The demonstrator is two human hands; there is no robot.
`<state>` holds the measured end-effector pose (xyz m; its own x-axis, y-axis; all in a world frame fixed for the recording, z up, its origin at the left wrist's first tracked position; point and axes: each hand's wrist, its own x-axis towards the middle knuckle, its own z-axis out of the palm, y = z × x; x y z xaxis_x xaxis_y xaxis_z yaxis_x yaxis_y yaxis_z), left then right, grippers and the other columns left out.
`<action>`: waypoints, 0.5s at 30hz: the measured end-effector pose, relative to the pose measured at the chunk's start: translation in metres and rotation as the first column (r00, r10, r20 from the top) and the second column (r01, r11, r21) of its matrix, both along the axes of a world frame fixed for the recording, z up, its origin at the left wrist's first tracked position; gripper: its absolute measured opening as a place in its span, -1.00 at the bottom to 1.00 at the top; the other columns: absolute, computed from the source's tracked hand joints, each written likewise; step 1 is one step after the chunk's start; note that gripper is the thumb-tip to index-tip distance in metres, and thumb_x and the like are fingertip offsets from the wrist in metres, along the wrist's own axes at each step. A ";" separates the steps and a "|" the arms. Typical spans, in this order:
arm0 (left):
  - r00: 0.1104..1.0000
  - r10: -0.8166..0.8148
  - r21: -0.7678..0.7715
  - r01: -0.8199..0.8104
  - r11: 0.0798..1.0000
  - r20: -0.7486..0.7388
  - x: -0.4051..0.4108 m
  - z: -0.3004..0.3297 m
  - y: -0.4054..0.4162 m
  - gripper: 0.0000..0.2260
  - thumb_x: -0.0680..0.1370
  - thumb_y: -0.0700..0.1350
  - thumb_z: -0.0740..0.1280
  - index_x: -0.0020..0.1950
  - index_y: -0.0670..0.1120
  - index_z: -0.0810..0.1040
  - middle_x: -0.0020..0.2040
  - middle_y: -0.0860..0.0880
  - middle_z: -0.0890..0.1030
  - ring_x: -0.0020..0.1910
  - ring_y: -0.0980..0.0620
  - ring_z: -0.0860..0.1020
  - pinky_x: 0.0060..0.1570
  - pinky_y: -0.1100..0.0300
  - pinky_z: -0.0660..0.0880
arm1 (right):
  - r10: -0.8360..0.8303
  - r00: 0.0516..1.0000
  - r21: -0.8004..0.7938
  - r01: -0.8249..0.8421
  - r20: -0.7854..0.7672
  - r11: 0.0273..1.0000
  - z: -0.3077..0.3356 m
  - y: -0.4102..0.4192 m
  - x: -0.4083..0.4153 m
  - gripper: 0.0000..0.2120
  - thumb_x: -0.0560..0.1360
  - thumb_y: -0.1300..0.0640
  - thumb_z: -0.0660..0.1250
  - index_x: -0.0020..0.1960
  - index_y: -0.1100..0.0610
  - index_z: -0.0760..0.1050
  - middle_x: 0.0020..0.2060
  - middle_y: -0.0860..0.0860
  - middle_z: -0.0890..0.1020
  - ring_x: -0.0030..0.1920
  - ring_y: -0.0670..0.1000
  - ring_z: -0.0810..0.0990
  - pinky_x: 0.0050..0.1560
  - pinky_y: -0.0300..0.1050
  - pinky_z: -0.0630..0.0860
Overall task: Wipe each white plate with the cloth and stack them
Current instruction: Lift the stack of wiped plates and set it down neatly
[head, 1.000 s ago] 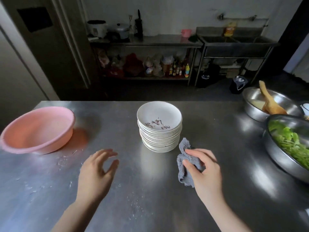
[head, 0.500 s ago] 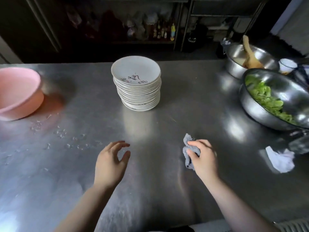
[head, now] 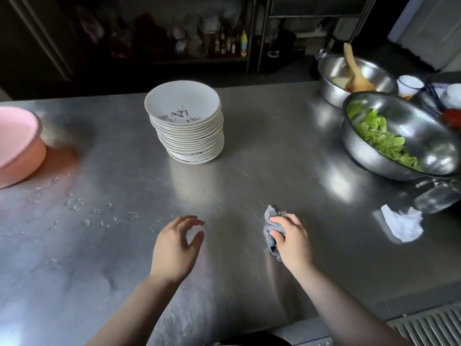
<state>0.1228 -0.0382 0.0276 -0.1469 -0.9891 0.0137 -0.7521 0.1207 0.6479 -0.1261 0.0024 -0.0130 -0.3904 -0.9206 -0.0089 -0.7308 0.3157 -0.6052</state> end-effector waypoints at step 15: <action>0.993 0.090 -0.282 -0.109 0.953 -0.080 0.022 0.071 -0.133 -0.82 0.51 -0.13 0.43 0.11 0.01 0.66 0.20 0.11 0.60 0.11 0.06 0.57 0.02 0.23 0.43 | 0.063 0.996 -0.353 -0.083 -0.067 0.932 0.114 -0.150 0.058 -0.75 0.42 0.14 0.46 0.09 0.08 0.62 0.03 -0.01 0.59 0.07 0.08 0.50 0.15 -0.23 0.26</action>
<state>0.1444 -0.1712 0.0983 -0.0375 -0.9520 0.3039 -0.7266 0.2347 0.6457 -0.0681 -0.1476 0.1007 -0.3125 -0.8858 0.3430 -0.7784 0.0319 -0.6269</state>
